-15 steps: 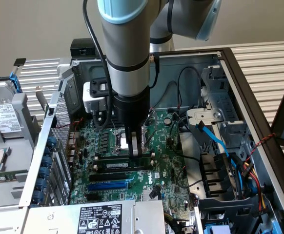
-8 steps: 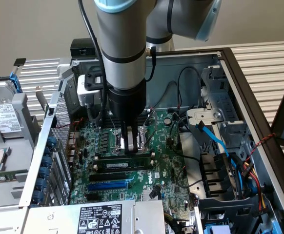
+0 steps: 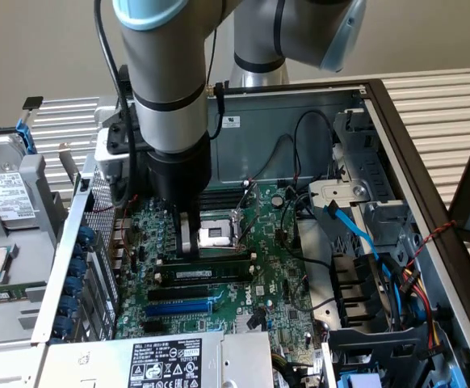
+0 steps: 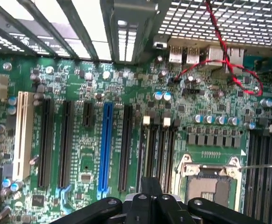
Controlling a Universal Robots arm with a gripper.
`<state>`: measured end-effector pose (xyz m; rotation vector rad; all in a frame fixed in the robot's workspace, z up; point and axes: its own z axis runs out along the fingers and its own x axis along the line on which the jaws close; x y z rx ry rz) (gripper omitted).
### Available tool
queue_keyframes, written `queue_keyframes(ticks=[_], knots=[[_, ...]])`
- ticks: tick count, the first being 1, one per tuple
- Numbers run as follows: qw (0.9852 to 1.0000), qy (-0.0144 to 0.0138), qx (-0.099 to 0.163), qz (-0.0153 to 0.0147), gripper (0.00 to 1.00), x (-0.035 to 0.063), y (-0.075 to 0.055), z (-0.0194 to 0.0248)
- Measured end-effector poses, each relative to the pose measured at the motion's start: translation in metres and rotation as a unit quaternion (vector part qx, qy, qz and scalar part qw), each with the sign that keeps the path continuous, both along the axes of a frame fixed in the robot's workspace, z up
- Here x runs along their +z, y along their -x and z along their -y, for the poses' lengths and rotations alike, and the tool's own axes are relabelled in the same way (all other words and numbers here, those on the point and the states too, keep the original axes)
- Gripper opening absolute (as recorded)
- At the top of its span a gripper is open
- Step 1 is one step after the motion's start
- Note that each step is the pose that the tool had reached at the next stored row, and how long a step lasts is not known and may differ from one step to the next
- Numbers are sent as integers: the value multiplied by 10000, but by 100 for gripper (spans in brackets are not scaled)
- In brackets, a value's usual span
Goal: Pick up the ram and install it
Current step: 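Press down the ram until it locks into place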
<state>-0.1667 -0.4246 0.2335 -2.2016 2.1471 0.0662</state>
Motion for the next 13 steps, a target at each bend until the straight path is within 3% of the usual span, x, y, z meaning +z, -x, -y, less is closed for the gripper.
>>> queue_keyframes(ticks=[10, 13], knots=[[10000, 2, -2, 6, 10, -92, 60, -2], [10000, -8, -2, 15, 10, -15, 56, -6]])
